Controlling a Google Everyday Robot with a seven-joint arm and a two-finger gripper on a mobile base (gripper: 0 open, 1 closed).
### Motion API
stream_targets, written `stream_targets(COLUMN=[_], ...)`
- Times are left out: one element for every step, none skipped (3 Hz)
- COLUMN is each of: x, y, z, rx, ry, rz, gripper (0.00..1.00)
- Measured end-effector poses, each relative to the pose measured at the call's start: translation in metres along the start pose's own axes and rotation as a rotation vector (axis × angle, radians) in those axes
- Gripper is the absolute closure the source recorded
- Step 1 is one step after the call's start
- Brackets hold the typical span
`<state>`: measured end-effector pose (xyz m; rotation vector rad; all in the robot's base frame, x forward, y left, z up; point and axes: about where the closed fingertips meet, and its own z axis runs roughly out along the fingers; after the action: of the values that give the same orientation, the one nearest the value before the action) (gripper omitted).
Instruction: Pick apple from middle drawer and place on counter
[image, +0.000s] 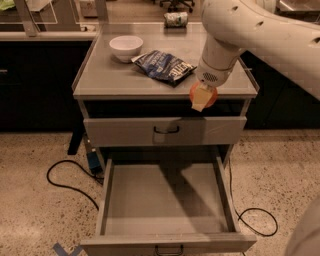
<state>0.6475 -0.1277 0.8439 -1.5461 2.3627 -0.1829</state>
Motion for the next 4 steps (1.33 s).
stream_targets(x=[-0.001, 0.000, 0.026, 0.048], y=[0.000, -0.029, -0.054, -0.056], z=[0.000, -0.010, 0.010, 0.027], rx=[0.002, 0.029, -0.069, -0.216], ry=[-0.002, 0.007, 0.093, 0.143], rz=[-0.002, 0.005, -0.017, -0.065], gripper=[1.00, 1.00, 1.00, 1.00])
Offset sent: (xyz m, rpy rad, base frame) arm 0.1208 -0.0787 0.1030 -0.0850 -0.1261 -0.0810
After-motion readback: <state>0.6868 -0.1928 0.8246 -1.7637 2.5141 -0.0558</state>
